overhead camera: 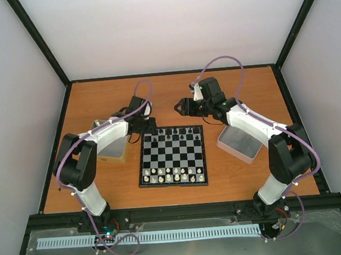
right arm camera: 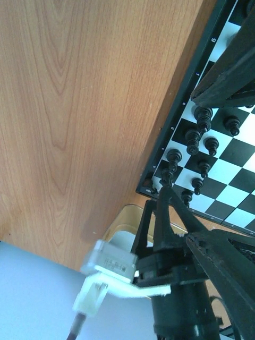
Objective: Set up the chess pieces on the board
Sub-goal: Place the chess piece on the chessboard, then pick up the chess piece from the chessboard.
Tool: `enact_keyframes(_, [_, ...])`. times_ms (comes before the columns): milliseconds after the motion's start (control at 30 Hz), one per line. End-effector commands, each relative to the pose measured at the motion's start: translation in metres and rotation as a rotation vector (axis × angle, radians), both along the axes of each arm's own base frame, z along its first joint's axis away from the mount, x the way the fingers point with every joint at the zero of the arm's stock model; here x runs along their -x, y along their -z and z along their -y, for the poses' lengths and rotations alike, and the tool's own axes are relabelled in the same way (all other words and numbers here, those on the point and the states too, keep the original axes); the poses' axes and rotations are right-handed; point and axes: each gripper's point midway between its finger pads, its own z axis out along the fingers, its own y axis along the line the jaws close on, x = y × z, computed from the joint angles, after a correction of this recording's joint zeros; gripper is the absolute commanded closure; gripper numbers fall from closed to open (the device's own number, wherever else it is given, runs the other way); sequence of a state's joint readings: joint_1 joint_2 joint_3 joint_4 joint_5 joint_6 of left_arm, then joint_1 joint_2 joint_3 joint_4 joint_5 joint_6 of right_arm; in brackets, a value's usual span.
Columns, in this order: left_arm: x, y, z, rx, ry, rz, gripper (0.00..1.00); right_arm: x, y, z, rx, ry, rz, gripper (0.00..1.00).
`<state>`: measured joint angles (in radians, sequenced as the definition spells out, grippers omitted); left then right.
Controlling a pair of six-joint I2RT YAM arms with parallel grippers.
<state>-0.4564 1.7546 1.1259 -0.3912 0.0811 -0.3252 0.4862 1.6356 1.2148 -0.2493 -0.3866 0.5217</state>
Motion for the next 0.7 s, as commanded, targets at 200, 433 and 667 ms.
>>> enact_keyframes(200, [-0.024,-0.054,-0.018,-0.037,-0.034,0.036,0.60,0.002,-0.008,-0.003,-0.028,-0.004,0.016,0.37])
enact_keyframes(433, [-0.020,-0.029,-0.027,-0.052,-0.018,-0.098,0.66,0.005,-0.008,-0.002,-0.037,-0.002,0.009,0.38])
enact_keyframes(667, [-0.015,-0.015,-0.019,-0.010,0.013,-0.159,0.65,0.008,-0.008,-0.008,-0.046,-0.022,0.008,0.38])
